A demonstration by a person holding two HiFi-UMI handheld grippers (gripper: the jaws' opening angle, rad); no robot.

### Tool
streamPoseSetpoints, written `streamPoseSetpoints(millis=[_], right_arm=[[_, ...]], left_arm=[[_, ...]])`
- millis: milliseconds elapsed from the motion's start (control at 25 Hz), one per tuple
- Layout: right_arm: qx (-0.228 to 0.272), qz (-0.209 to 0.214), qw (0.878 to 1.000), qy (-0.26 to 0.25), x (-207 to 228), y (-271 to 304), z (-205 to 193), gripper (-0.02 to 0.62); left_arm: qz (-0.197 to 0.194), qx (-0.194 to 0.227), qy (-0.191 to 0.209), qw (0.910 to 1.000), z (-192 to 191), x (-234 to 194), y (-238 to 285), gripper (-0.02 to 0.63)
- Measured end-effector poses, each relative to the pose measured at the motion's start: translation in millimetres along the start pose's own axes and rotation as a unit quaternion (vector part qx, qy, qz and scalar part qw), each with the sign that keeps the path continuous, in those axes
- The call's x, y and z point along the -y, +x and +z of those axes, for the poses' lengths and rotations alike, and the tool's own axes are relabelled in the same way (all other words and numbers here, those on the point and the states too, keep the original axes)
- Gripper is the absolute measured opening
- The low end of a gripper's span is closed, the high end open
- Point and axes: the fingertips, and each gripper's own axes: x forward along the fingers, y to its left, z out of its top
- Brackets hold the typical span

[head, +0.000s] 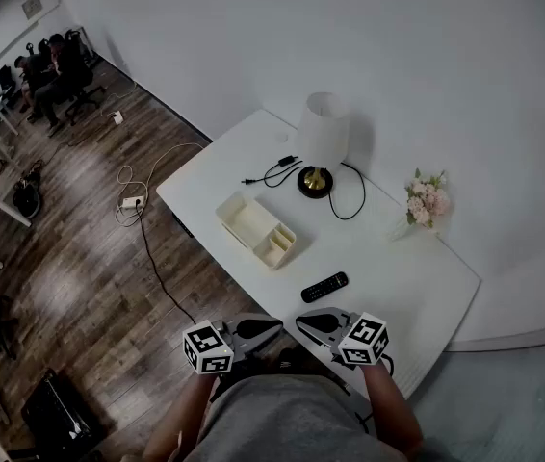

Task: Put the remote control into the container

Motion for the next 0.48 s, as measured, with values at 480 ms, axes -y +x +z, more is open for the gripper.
streamPoseSetpoints(millis=[480], right_arm=[[-0.008, 0.005, 1.0, 0.002, -10.1, 5.9, -6.0, 0.015]], left_arm=[[0.0, 0.004, -0.009, 1.0, -2.1, 3.8, -6.8, 0.0]])
